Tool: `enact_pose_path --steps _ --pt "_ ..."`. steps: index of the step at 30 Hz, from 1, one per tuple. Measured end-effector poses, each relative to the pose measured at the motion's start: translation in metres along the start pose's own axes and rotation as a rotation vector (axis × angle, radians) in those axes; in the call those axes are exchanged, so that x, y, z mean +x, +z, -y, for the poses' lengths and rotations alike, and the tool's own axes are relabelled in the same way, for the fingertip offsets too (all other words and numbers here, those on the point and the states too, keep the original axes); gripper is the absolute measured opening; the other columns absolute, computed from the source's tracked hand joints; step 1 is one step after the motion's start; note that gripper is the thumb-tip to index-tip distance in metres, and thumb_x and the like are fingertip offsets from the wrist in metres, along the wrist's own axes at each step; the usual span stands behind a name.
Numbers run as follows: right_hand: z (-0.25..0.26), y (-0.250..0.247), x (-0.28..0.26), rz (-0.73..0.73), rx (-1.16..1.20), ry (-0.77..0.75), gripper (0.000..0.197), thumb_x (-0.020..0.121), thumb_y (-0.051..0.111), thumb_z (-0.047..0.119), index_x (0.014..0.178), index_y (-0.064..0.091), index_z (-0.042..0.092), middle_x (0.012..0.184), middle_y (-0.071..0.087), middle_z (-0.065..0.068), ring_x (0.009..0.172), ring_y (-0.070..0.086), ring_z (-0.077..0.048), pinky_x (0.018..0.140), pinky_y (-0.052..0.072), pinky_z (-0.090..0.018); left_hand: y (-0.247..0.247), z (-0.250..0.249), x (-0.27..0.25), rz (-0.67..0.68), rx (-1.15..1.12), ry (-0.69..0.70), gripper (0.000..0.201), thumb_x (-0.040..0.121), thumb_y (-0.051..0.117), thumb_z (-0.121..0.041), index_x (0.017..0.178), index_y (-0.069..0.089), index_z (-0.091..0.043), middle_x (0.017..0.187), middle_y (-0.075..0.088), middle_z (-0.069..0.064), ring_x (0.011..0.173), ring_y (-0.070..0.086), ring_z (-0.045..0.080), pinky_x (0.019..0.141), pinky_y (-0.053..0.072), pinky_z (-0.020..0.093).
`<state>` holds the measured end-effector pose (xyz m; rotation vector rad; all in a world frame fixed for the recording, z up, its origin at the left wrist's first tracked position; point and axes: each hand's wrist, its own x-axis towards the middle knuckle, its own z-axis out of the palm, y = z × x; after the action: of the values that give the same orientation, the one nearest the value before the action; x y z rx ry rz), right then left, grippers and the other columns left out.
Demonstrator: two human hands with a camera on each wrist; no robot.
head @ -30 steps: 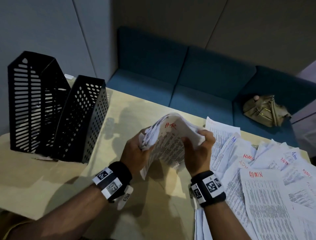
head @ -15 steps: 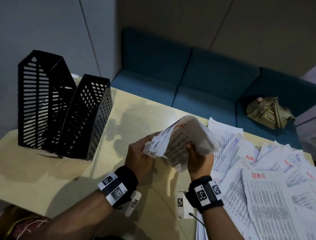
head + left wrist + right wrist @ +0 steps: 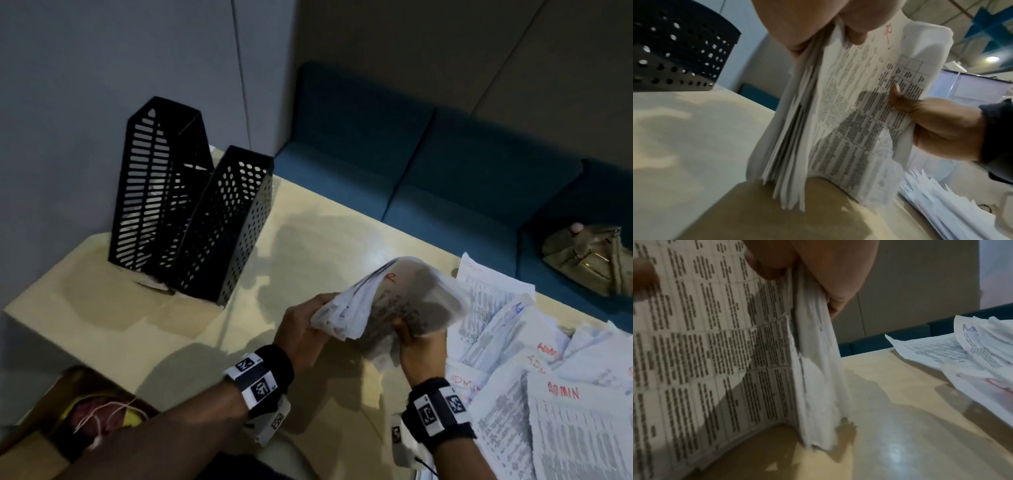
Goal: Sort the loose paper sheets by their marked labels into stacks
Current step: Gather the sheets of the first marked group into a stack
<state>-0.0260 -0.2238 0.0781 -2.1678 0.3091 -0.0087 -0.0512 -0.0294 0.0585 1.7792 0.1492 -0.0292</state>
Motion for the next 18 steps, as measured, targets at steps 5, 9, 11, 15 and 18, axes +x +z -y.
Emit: enact_pose_path --steps 5,9,11,15,18 --pt "0.021 -0.012 0.003 0.014 -0.012 -0.143 0.039 0.083 0.062 0.044 0.097 0.064 0.008 0.092 0.062 -0.015 0.084 0.055 -0.025 0.075 0.036 -0.029 -0.024 -0.006 -0.002 -0.08 -0.033 -0.077 0.021 0.088 0.063 -0.034 0.103 0.069 -0.021 0.085 0.071 -0.008 0.081 0.065 -0.002 0.075 0.052 0.02" --pt "0.035 -0.007 0.003 0.111 -0.051 -0.14 0.064 0.072 0.043 0.072 0.092 0.063 0.014 0.086 0.062 -0.012 0.082 0.055 -0.028 0.074 0.04 -0.035 -0.051 0.001 -0.007 -0.022 -0.266 -0.315 0.054 0.071 0.075 -0.055 0.107 0.07 -0.016 0.11 0.072 0.001 0.099 0.068 0.007 0.089 0.054 0.029" --pt "0.04 -0.001 0.002 0.151 -0.102 -0.177 0.076 0.07 0.034 0.082 0.097 0.063 0.018 0.09 0.06 -0.011 0.084 0.054 -0.027 0.076 0.043 -0.039 -0.059 0.005 -0.012 -0.022 -0.313 -0.343 0.055 0.067 0.076 -0.057 0.108 0.071 -0.021 0.112 0.071 -0.002 0.104 0.067 0.008 0.095 0.051 0.032" --pt "0.065 0.011 -0.008 0.242 -0.083 -0.244 0.07 0.071 0.033 0.079 0.098 0.064 0.022 0.092 0.06 -0.012 0.081 0.052 -0.025 0.073 0.041 -0.036 -0.078 0.004 -0.026 -0.085 -0.278 -0.346 0.044 0.075 0.075 -0.052 0.107 0.069 -0.023 0.094 0.073 -0.02 0.093 0.065 -0.007 0.093 0.051 0.025" --pt "0.078 0.024 -0.024 0.381 0.036 -0.174 0.061 0.063 0.051 0.07 0.097 0.063 0.021 0.089 0.064 -0.013 0.075 0.056 -0.025 0.066 0.041 -0.03 -0.106 -0.011 -0.03 -0.196 -0.312 -0.241 0.021 0.085 0.07 -0.019 0.105 0.071 -0.014 0.069 0.067 -0.028 0.074 0.059 -0.015 0.077 0.049 0.017"
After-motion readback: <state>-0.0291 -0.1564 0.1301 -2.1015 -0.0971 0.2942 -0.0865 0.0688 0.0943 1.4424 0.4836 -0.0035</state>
